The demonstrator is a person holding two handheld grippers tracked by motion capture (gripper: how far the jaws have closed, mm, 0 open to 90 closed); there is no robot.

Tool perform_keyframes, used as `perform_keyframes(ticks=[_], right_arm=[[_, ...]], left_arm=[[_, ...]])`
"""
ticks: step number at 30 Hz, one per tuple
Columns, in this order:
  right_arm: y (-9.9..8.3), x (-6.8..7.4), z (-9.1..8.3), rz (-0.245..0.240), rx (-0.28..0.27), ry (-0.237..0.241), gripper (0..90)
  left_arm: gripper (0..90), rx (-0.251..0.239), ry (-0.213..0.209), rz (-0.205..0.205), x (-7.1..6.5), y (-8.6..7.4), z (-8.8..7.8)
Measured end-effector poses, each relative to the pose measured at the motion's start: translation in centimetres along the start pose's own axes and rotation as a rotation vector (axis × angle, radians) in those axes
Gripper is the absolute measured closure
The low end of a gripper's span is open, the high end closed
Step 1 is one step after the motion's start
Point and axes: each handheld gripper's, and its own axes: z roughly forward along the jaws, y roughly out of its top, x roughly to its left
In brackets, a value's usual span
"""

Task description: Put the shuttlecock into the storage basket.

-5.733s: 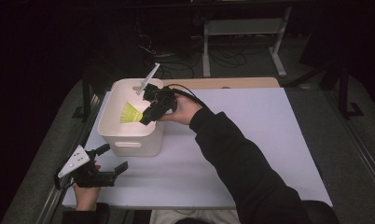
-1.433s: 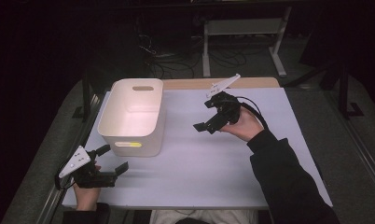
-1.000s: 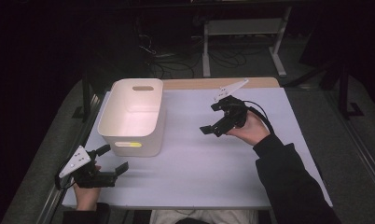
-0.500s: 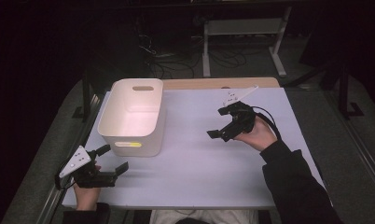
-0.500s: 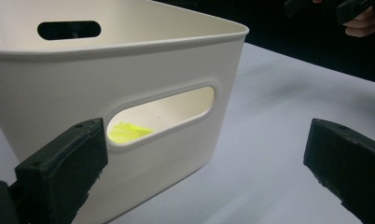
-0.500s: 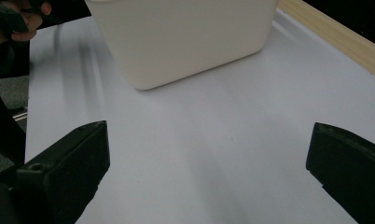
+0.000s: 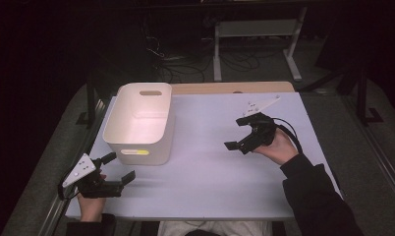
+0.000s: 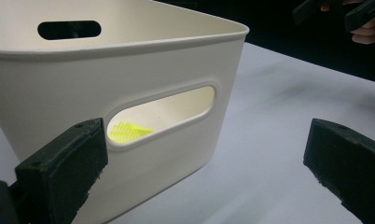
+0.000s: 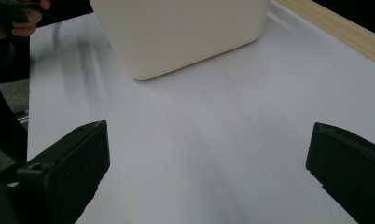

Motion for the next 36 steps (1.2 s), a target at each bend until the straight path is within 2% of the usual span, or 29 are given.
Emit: perform_keyframes(ticks=[25, 36], right_arm=[[-4.5, -0.2, -1.8, 0.064, -0.017, -0.024, 0.0], [-6.2, 0.1, -2.7, 0.071, -0.037, -0.049, 0.0]], left_arm=[[0.0, 0.000, 0.000, 0.000, 0.0, 0.0, 0.0], [0.0, 0.003, -0.001, 0.001, 0.0, 0.0, 0.0]])
